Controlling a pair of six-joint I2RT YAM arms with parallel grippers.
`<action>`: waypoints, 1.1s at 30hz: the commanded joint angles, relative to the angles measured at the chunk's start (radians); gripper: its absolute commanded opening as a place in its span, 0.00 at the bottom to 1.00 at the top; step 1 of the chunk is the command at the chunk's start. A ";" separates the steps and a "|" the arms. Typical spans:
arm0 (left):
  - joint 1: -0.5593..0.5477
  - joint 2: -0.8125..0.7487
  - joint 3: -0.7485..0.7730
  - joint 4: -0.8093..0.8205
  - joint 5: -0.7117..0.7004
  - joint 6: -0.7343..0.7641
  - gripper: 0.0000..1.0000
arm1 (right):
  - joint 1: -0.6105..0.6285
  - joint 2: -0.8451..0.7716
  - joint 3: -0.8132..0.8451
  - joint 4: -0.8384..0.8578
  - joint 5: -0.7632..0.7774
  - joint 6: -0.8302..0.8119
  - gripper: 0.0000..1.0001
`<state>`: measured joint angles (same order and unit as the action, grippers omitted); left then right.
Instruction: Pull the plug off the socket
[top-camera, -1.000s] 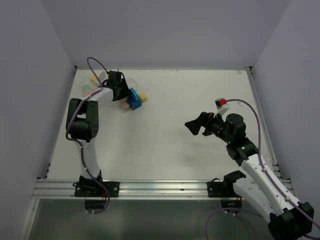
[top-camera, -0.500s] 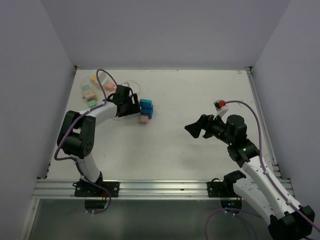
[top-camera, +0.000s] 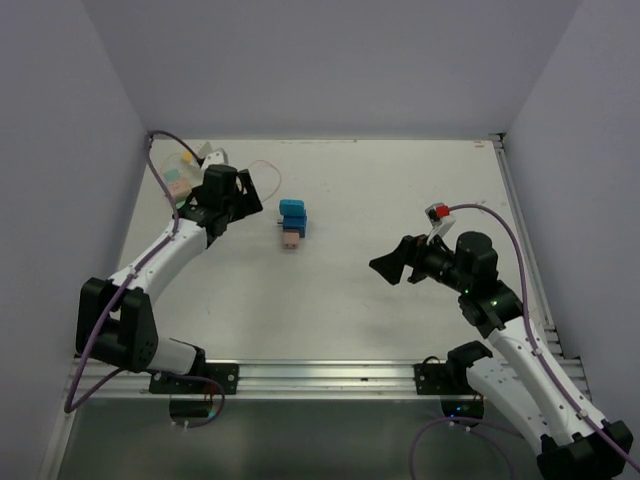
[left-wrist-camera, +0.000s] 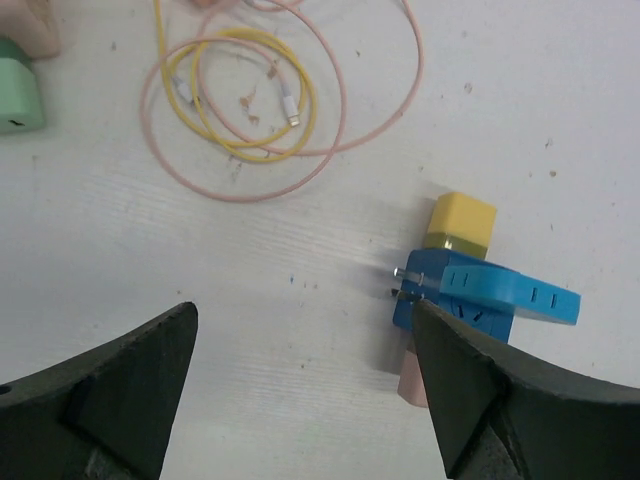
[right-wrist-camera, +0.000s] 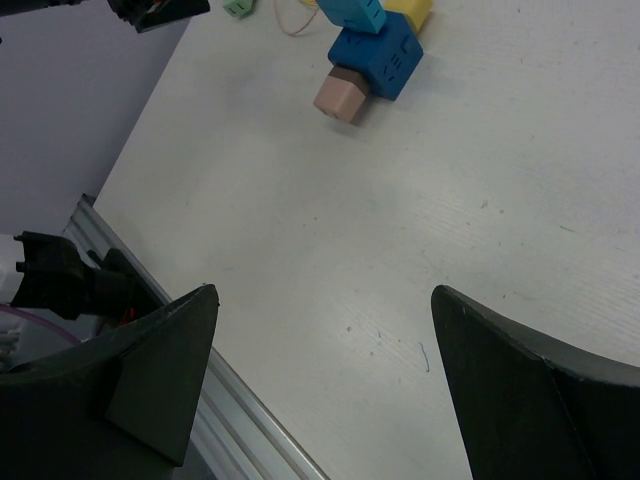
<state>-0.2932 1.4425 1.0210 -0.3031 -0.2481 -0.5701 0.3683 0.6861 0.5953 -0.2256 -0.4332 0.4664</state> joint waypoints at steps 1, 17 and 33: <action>0.023 -0.048 0.014 0.022 -0.070 -0.030 0.91 | 0.004 -0.013 0.041 -0.012 -0.027 -0.026 0.91; 0.006 0.188 0.155 0.143 0.036 0.013 0.79 | 0.004 -0.003 0.035 -0.008 -0.039 -0.020 0.91; 0.008 0.556 0.309 0.217 0.302 0.041 0.73 | 0.004 -0.003 0.041 -0.040 -0.056 -0.034 0.90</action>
<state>-0.2836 1.9953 1.3323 -0.1535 -0.0341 -0.5362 0.3683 0.6804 0.5964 -0.2646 -0.4641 0.4500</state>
